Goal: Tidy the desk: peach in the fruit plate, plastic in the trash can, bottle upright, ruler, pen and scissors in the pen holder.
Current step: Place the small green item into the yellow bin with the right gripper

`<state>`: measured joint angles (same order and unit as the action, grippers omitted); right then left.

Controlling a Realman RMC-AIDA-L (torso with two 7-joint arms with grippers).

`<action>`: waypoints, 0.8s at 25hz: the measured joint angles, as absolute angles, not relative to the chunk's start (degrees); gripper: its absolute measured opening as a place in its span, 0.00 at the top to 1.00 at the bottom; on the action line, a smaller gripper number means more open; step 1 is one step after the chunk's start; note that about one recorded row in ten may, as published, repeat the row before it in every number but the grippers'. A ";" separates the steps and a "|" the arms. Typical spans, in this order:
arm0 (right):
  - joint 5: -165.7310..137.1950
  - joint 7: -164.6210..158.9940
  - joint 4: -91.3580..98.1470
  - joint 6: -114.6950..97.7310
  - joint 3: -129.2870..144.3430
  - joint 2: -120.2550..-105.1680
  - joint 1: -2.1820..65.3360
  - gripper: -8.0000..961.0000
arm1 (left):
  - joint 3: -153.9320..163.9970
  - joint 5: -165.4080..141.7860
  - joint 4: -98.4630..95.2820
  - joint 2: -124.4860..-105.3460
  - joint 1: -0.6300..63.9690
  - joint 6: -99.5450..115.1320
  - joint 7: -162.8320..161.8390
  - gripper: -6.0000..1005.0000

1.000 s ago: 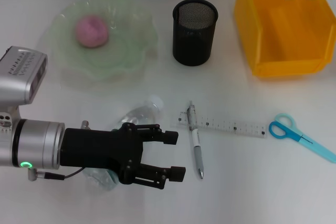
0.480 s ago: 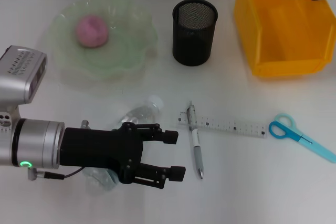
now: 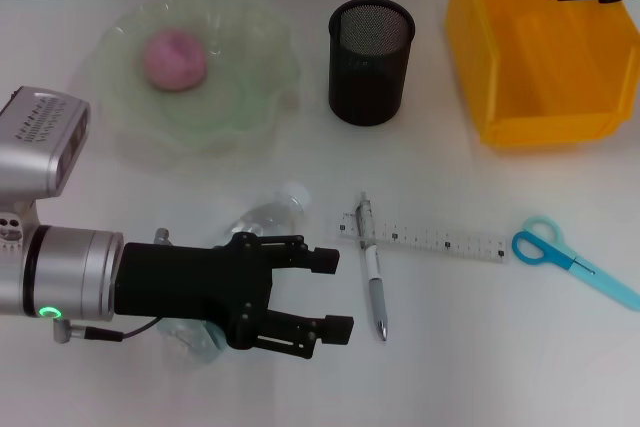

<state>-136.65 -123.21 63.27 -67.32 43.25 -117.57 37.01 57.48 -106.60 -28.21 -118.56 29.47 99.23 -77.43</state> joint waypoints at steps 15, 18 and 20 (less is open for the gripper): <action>-135.81 -118.88 65.47 -61.40 43.24 -119.05 32.98 0.22 | 57.50 -106.61 -28.21 -118.66 30.00 99.05 -77.34 0.13; -134.28 -117.73 65.33 -60.52 43.23 -119.04 32.47 0.22 | 57.48 -106.61 -28.21 -118.66 30.05 99.05 -77.26 0.13; -134.08 -117.43 65.25 -60.26 43.24 -119.04 32.39 0.22 | 57.48 -106.61 -28.21 -118.65 30.06 99.05 -77.22 0.13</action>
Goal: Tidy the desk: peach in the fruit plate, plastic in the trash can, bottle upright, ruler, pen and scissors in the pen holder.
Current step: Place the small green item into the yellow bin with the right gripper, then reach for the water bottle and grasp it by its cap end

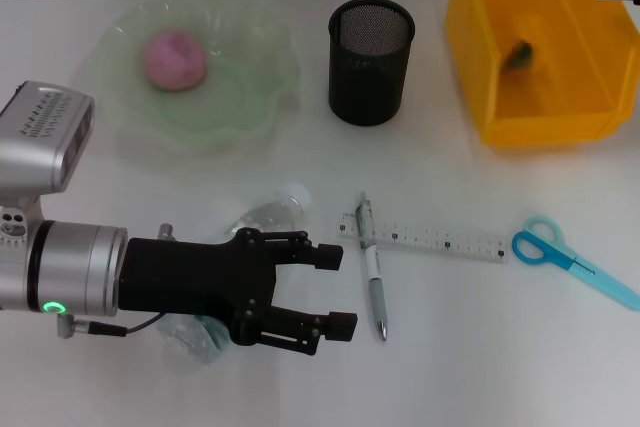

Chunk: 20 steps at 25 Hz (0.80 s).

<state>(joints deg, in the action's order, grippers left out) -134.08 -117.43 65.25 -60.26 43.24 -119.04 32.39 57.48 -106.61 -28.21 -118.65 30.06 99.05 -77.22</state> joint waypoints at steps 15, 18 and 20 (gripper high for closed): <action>-103.64 -103.46 64.82 -84.09 39.82 -115.47 22.43 0.22 | 56.97 -106.62 -33.65 -118.21 29.69 101.31 -84.07 0.13; -101.36 -97.37 62.03 -95.73 35.09 -115.30 20.04 0.22 | 56.95 -106.94 -38.07 -118.20 29.55 101.56 -88.46 0.13; -101.84 -92.96 58.68 -102.64 32.31 -115.20 18.51 0.22 | 56.98 -107.36 -40.96 -118.10 29.90 101.14 -92.72 0.13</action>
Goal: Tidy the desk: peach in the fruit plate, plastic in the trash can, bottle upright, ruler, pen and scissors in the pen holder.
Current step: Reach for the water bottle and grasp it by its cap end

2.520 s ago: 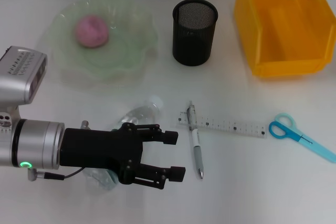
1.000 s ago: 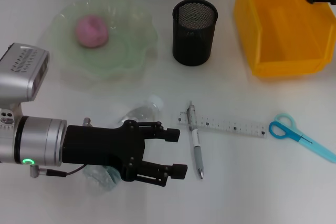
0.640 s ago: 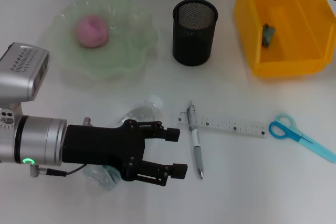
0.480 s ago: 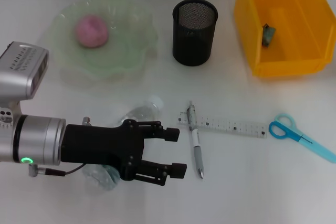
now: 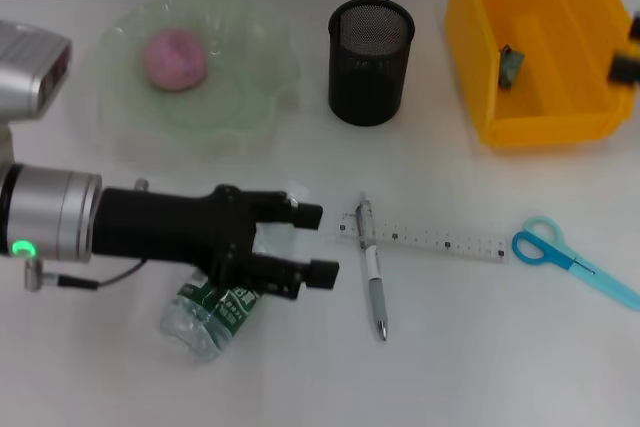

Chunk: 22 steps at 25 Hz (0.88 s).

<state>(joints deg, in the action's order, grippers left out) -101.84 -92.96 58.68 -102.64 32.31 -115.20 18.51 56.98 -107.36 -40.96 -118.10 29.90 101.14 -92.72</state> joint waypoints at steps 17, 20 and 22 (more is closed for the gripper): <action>-115.21 -68.98 39.31 -112.42 31.14 -113.57 11.46 0.22 | 79.15 -137.38 -63.79 -119.15 46.61 86.90 -150.52 0.13; -115.23 -68.13 38.37 -111.68 31.11 -113.61 11.67 0.22 | 84.14 -139.24 -63.46 -119.18 46.91 83.11 -154.23 0.13; -115.27 -67.81 37.82 -111.23 31.10 -113.58 11.92 0.22 | 87.19 -139.62 -63.11 -119.18 46.70 80.70 -156.60 0.13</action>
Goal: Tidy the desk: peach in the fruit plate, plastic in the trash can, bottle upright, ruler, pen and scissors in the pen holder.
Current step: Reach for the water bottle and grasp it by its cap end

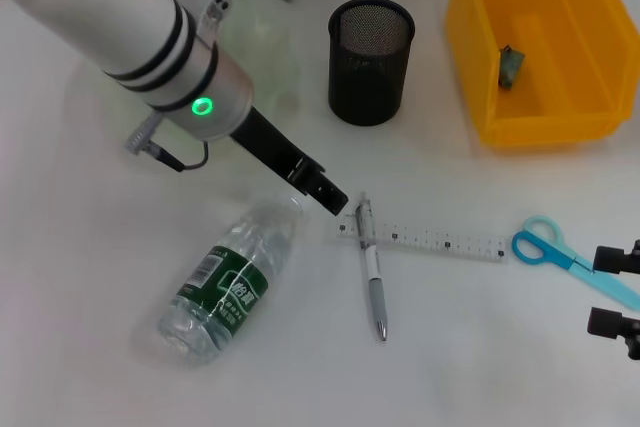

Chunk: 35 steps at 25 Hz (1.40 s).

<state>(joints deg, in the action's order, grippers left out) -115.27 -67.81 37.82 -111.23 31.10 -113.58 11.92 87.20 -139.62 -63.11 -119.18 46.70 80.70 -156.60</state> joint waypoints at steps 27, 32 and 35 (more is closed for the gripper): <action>-115.32 -67.57 36.91 -110.01 31.11 -113.82 13.62 0.22 | 91.94 -141.43 -56.58 -119.18 45.02 71.89 -157.73 0.17; -115.32 -67.45 36.15 -110.01 31.10 -113.81 13.71 0.22 | 92.46 -141.46 -57.91 -119.18 43.95 71.76 -157.16 0.39; -115.32 -67.44 36.12 -109.99 31.04 -113.83 13.72 0.22 | 93.07 -141.44 -59.49 -119.17 42.93 71.73 -156.95 0.49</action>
<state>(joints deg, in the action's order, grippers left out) -115.31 -67.44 36.12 -109.99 31.04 -113.83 13.72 93.07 -141.44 -59.49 -119.17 42.93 71.73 -156.95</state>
